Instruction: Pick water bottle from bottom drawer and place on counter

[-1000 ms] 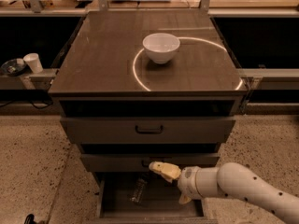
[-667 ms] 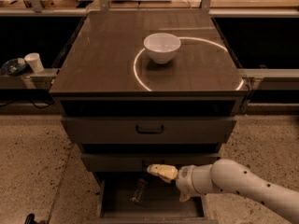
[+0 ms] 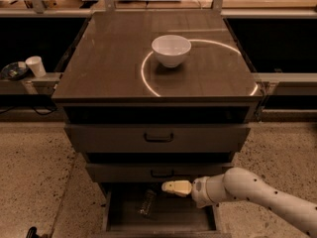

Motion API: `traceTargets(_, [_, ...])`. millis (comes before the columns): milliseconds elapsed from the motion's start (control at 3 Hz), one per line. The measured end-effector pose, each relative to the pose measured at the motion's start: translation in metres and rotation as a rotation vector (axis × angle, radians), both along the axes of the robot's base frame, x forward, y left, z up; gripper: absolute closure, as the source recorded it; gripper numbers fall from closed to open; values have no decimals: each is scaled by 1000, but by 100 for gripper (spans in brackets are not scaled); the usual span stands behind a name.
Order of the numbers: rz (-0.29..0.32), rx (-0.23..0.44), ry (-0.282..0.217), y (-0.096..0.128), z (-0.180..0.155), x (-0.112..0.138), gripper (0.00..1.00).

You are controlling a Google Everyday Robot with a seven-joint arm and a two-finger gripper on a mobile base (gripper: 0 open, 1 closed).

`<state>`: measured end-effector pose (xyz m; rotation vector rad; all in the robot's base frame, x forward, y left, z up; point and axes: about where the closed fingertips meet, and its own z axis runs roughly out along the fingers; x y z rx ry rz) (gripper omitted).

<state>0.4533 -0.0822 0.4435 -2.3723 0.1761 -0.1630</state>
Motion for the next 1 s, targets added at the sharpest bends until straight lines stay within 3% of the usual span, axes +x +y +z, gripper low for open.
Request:
traceTargets(667, [-4, 2, 3, 7, -13, 9, 0])
traceTargets(1000, [-50, 46, -12, 20, -45, 34, 0])
